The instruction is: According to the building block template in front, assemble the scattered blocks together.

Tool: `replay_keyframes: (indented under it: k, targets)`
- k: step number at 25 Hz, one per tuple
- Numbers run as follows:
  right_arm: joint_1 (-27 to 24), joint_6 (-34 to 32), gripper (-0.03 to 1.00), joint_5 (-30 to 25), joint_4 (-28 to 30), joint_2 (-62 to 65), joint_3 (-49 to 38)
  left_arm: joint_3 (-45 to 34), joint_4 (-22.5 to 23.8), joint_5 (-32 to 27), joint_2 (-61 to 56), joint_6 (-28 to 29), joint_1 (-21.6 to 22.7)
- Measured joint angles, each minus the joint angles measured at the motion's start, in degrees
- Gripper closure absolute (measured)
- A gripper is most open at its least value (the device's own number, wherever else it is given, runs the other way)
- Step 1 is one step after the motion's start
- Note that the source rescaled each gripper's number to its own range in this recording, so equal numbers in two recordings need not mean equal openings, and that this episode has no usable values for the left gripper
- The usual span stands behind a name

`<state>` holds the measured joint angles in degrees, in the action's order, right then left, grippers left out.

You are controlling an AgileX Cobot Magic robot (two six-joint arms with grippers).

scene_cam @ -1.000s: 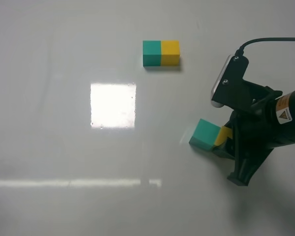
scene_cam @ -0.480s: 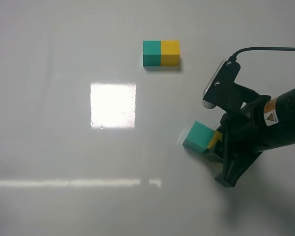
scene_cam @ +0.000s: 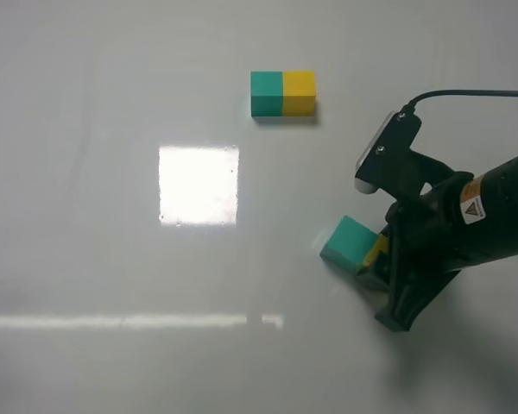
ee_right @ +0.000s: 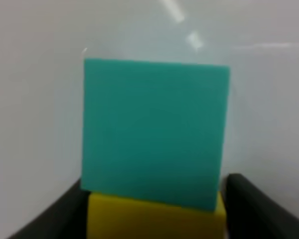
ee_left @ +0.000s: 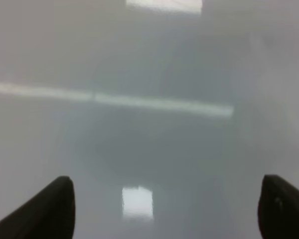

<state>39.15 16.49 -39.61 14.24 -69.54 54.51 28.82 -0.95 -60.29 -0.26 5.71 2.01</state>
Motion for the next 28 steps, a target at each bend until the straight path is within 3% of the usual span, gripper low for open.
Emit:
replay_keyframes:
  k: [2, 4, 7, 16, 28]
  targets:
    - [0.0, 0.0, 0.32, -0.1, -1.1, 0.0, 0.0, 0.0, 0.0, 0.1, 0.0, 0.0, 0.0]
    - [0.0, -0.1, 0.1, -0.1, -1.6, 0.2, 0.0, 0.0, 0.0, 0.1, 0.0, 0.0, 0.0]
    - [0.0, -0.9, 0.0, 1.1, -1.7, 0.3, 0.1, 0.0, 0.0, 0.1, 0.0, 0.0, 0.0]
    - [0.0, -13.3, -0.02, 5.1, -1.7, 0.3, 1.1, 0.0, 0.0, 0.1, 0.0, 0.0, 0.0]
    - [0.0, -18.6, 0.05, 2.9, -1.7, -1.1, 1.4, 0.0, 0.0, 0.1, 0.0, 0.0, 0.0]
